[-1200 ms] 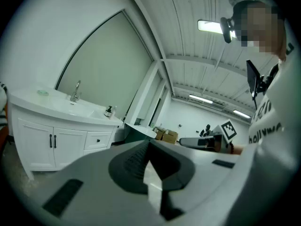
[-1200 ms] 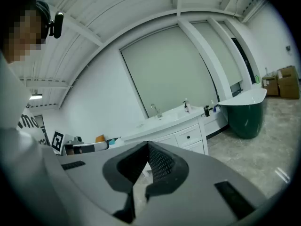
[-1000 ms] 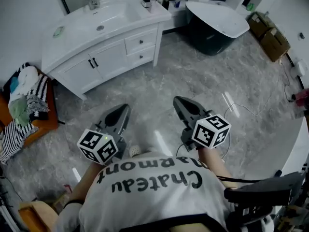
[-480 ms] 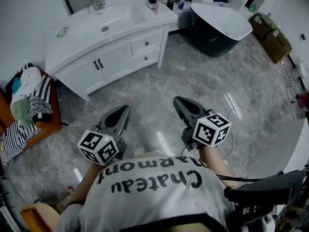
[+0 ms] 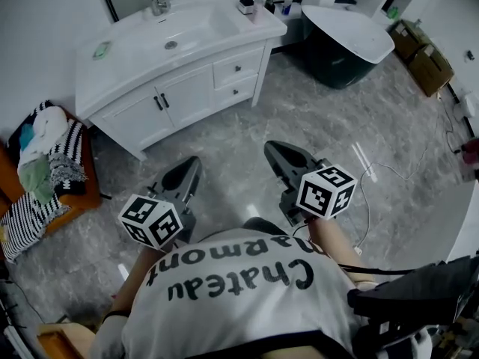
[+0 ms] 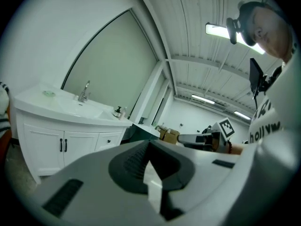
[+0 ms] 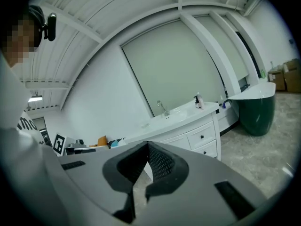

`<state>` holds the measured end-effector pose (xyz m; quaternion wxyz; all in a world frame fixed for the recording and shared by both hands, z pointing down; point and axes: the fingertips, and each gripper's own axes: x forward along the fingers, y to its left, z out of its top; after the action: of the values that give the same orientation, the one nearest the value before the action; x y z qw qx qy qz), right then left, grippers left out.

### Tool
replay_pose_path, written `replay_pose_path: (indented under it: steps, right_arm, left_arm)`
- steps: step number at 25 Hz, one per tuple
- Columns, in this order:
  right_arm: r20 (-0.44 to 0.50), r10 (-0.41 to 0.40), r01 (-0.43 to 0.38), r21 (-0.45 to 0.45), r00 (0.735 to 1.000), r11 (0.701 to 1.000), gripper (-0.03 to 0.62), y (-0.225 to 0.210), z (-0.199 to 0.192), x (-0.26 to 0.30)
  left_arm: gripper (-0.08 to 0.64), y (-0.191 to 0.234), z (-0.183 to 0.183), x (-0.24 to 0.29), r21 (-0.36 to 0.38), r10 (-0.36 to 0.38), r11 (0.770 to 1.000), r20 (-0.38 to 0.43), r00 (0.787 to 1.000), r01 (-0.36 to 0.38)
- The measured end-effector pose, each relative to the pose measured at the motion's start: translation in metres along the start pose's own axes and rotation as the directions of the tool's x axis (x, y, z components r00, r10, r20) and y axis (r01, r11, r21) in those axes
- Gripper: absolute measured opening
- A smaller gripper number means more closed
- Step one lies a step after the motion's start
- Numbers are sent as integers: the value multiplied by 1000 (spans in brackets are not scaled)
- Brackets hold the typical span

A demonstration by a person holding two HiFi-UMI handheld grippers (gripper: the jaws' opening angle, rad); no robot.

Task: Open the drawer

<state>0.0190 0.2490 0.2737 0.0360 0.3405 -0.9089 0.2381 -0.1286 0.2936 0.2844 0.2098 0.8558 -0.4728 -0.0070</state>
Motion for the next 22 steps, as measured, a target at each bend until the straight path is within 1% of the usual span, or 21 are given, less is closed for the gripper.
replay_pose_path:
  steps: [4,10,15,22]
  right_arm:
    - [-9,-15,15,-12,1000,1000,11,0,-6,9]
    - [-28,-17,18,22,999,1000,11,-9,-10,16]
    - [-48,-6,8,31,999,999,11,-34,-8,28]
    - [-77,34,-32,25,996,999,11,-82,19,50]
  left_arm:
    - [8,2,0,18,-14,-43,999,-19,999,43]
    - [8,-9,2,48,-8,-95,995,-41,995,95]
    - [8,-5,-3,78,-30,-96,995,-63,993,94]
    - [8,1,6,131,-40,-61,998,-70,996,58]
